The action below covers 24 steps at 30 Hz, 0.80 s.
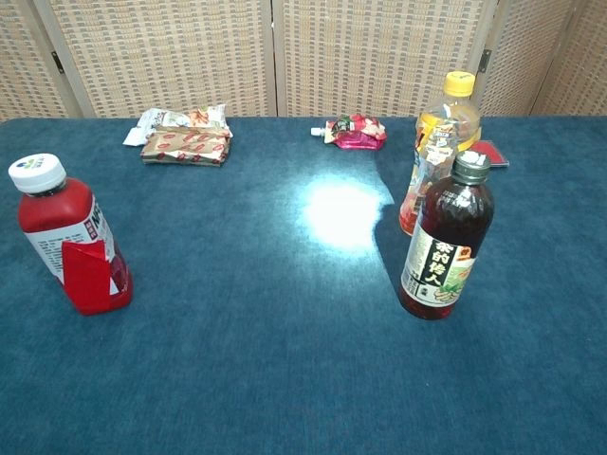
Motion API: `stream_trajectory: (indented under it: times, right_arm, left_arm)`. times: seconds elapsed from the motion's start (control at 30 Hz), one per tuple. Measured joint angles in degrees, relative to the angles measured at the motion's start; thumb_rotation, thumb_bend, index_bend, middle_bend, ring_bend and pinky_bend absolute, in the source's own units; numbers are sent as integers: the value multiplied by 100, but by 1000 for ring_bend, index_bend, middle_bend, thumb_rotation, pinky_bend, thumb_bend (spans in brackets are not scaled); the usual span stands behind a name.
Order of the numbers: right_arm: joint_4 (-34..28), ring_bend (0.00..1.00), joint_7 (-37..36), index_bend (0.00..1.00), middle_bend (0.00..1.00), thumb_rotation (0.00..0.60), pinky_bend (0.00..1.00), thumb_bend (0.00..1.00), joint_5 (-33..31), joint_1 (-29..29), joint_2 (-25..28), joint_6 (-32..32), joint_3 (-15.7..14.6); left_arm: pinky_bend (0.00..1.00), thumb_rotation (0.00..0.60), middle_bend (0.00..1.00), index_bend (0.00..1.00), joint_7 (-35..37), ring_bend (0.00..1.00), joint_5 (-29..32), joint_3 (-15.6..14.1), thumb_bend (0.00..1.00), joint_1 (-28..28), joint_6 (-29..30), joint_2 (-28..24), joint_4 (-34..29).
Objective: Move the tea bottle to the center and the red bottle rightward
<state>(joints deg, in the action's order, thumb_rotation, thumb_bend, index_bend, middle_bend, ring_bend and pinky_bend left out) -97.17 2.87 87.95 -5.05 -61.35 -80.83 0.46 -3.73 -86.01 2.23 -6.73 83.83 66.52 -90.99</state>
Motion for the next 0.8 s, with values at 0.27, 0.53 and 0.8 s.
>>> stream_trajectory:
  times: [0.27, 0.53, 0.8]
  right_arm:
    - [67, 174, 84, 274, 209, 600, 195, 135, 83, -70, -106, 105, -32]
    - [226, 174, -67, 274, 209, 600, 206, 135, 229, -191, -289, 177, -36]
    - [243, 174, -377, 274, 209, 600, 207, 133, 482, -407, -471, 163, 56]
  left_arm:
    - [677, 600, 333, 456, 17, 407, -10, -18, 91, 2, -15, -6, -20]
    - [677, 600, 335, 463, 18, 408, 68, 22, 91, -4, -22, -1, -46]
    - [677, 600, 335, 463, 37, 408, -7, -13, 91, 9, 15, -27, -62]
